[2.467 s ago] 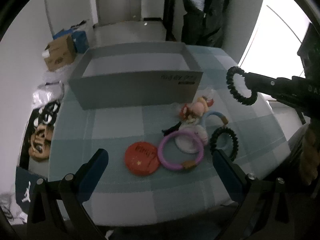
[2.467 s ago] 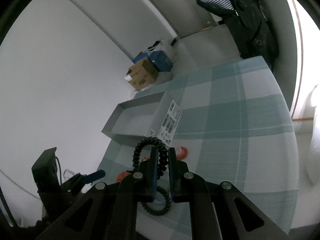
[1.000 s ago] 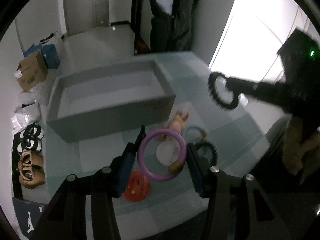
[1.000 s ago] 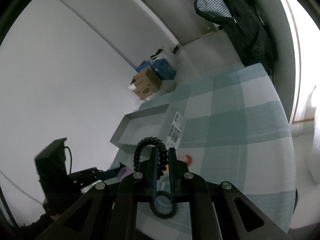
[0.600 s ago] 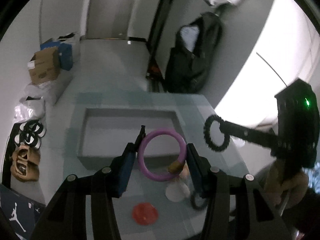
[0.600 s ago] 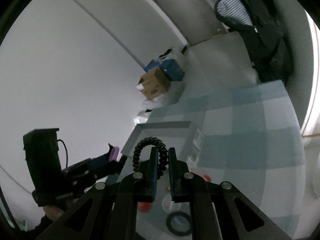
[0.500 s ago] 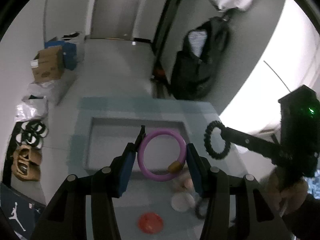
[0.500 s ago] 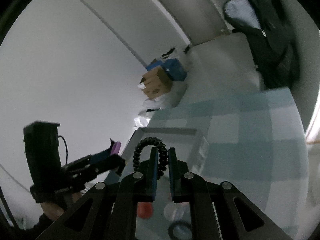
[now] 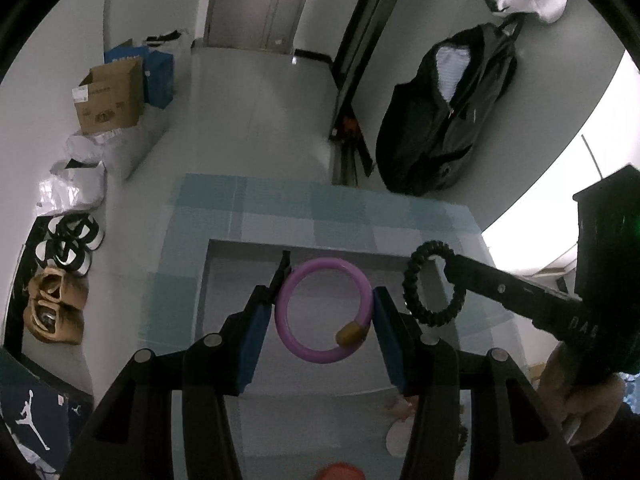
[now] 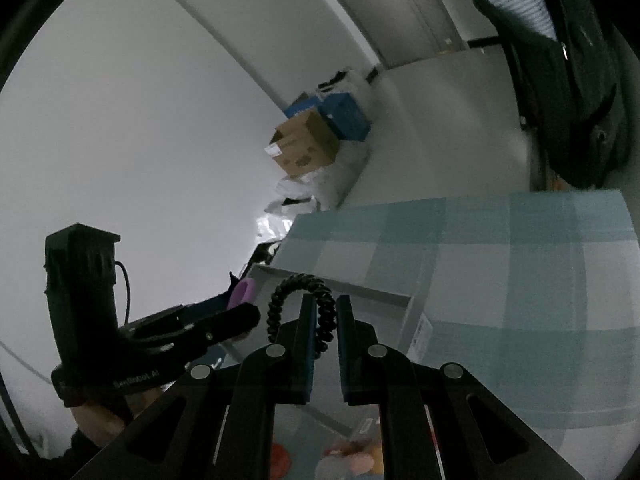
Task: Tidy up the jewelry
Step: 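Lower the purple ring into the grey box with the left tool while the right tool drops the bracelet in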
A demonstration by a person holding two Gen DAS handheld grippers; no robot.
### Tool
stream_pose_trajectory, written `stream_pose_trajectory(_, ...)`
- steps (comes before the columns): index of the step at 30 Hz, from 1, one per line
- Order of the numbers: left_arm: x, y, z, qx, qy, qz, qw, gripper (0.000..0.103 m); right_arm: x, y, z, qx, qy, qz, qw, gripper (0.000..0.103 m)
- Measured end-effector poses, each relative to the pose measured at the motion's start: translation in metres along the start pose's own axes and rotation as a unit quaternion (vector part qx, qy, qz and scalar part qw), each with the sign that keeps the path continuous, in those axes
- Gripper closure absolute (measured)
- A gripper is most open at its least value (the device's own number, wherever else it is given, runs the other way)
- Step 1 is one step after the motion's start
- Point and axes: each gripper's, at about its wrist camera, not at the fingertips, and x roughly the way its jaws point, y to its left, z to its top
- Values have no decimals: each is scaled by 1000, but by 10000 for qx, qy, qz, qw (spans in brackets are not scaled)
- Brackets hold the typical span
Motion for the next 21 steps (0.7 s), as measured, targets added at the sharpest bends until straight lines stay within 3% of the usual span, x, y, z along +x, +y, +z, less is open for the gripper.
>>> stream_pose_trajectory(6,9,1,-1,74,177,58,9998,57,13,6,2,-223,225,-189,9993,94)
stream_pose_trajectory(13,15,-3,-2,180,92,111,9997,57,21,10,-3,-437,409,-440,9972,91)
stream_pose_trajectory(18,25,5,3,-121,271,-85,9995,54,20,4,-2,-242,369,-620,9971,89)
stream_pose_trajectory(19,24,4,4,-114,225,-126,9996,52,20,4,-2,-224,377,-650,9969,86)
stream_pose_trajectory(21,22,4,5,-183,185,-297,9992,33,14,5,-3,-199,337,-582,9975,69)
